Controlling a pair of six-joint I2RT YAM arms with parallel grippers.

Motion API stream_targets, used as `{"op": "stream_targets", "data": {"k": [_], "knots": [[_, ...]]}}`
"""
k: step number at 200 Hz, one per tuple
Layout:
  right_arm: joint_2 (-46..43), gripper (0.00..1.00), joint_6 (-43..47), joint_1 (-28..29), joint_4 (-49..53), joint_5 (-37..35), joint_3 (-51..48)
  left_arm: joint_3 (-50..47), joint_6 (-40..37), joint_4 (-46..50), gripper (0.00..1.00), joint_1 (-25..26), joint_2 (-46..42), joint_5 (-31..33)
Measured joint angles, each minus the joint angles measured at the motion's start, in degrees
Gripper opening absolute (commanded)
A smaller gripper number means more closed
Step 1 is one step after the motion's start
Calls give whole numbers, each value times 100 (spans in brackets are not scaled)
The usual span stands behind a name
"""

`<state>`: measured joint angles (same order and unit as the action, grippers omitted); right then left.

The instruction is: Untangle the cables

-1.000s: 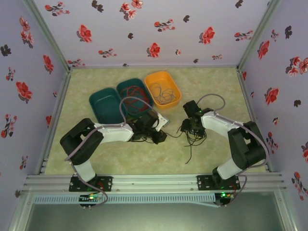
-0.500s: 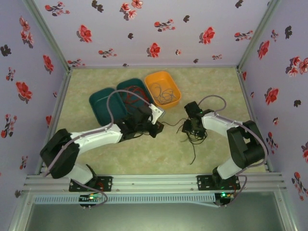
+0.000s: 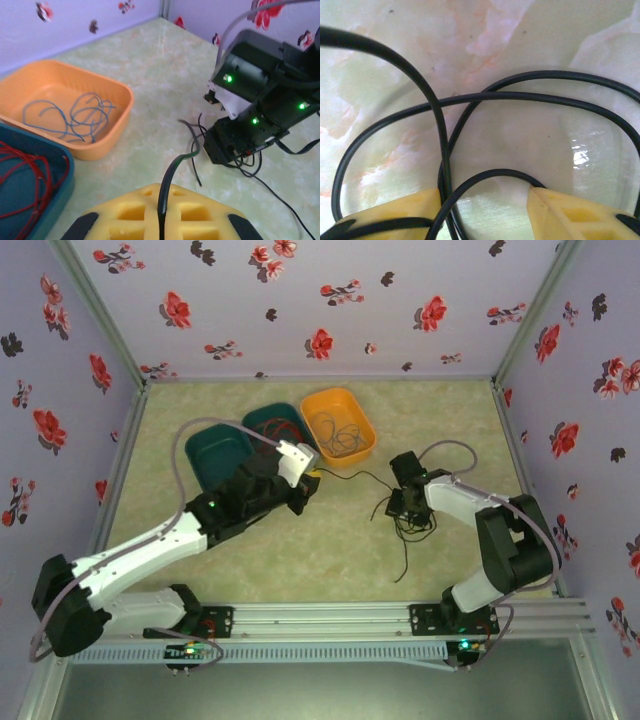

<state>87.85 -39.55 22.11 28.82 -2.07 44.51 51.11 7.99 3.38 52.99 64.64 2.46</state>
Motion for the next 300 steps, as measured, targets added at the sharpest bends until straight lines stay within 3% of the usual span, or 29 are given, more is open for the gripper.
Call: {"op": "stream_targets", "data": {"k": [96, 190, 239, 300], "knots": [[-55, 51, -7, -48, -94, 59, -83, 490, -131, 114, 0, -385, -741, 885], [-94, 66, 2, -48, -181, 234, -81, 732, 610, 619, 0, -1250, -953, 1537], [-466, 76, 219, -55, -286, 428, -142, 1064, 669, 1320, 0, -1294, -960, 1467], [-2151, 89, 1182, 367, -774, 647, 109, 1556, 625, 2133, 0, -1561, -949, 796]]}}
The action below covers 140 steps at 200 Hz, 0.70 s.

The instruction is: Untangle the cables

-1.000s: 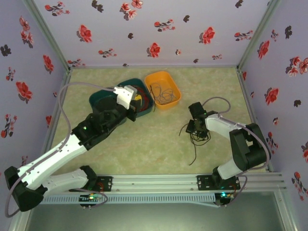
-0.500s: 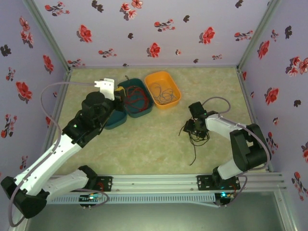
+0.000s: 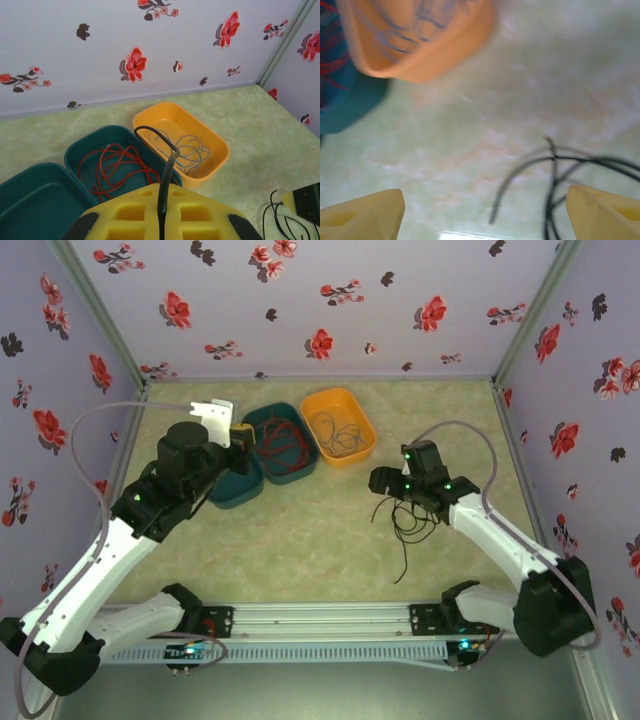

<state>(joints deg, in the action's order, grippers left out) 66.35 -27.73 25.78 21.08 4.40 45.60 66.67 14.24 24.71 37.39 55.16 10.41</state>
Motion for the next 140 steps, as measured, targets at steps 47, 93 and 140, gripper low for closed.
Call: {"op": "stream_targets", "data": {"k": [47, 93, 140], "knots": [[-621, 99, 1259, 933, -688, 55, 358, 186, -7, 470, 0, -168, 101, -815], [-531, 99, 2669, 1827, -1543, 46, 573, 446, -111, 802, 0, -184, 114, -1803], [116, 99, 3740, 2253, -1991, 11, 968, 514, -127, 927, 0, -203, 221, -2712]]}}
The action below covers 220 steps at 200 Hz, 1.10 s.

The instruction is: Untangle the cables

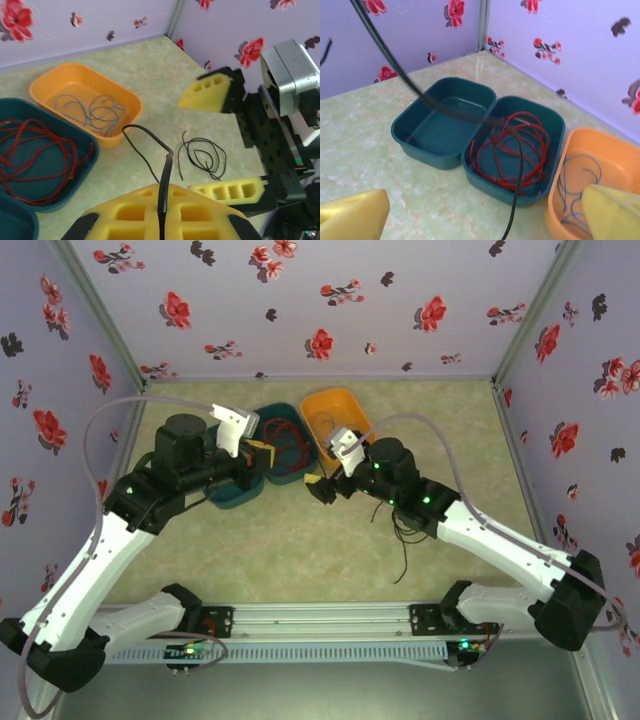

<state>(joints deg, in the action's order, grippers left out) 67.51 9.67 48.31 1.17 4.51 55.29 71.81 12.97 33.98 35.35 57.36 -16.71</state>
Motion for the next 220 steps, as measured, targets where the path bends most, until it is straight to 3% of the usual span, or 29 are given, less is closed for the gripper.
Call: {"op": "stream_targets", "data": {"k": [22, 35, 54, 67, 86, 109, 133, 220], "knots": [[267, 96, 260, 13, -63, 22, 280, 0, 0, 44, 0, -2, 72, -249], [393, 88, 343, 13, -138, 59, 409, 0, 0, 39, 0, -2, 87, -365], [538, 65, 374, 13, -221, 142, 531, 0, 0, 31, 0, -2, 87, -518], [621, 43, 367, 13, -326, 184, 579, 0, 0, 33, 0, -2, 87, -586], [710, 22, 256, 13, -442, 256, 612, -2, 0, 28, 0, -2, 87, -638], [726, 5, 15, 13, -544, 310, 621, -94, 4, -103, 0, -48, 85, -673], [754, 0, -361, 9, -573, 367, 713, -369, 44, -404, 0, -116, 87, -693], [1108, 1, -2387, -68, -474, 960, 1351, -1340, 229, -1674, 0, -437, 282, -485]]}}
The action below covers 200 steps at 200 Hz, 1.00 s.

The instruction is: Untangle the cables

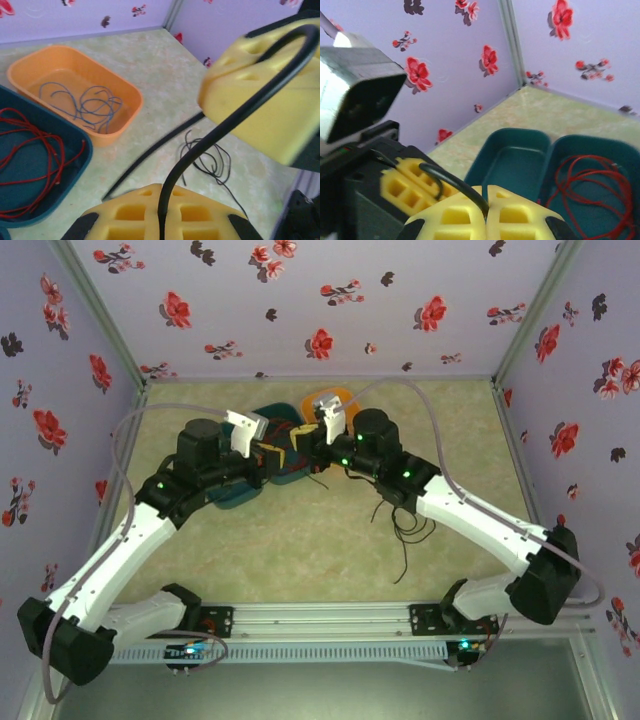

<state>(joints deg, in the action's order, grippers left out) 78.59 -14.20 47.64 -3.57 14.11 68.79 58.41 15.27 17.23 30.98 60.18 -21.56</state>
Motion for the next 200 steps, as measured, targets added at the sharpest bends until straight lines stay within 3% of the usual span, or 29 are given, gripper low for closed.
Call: {"op": "stream_targets", "data": {"k": [24, 79, 142, 200], "knots": [[448, 2, -525, -57, 68, 284, 302, -350, 203, -452, 0, -144, -9, 289], [1322, 44, -1180, -94, 286, 678, 911, -925, 813, -1134, 0, -494, -66, 693], [1390, 72, -1121, -94, 684, 752, 1226, -1270, 1851, -1388, 0, -1204, -444, 1390], [1309, 80, -970, -94, 1307, 511, 1145, -1392, 2417, -1423, 0, -1325, -452, 2094]]}}
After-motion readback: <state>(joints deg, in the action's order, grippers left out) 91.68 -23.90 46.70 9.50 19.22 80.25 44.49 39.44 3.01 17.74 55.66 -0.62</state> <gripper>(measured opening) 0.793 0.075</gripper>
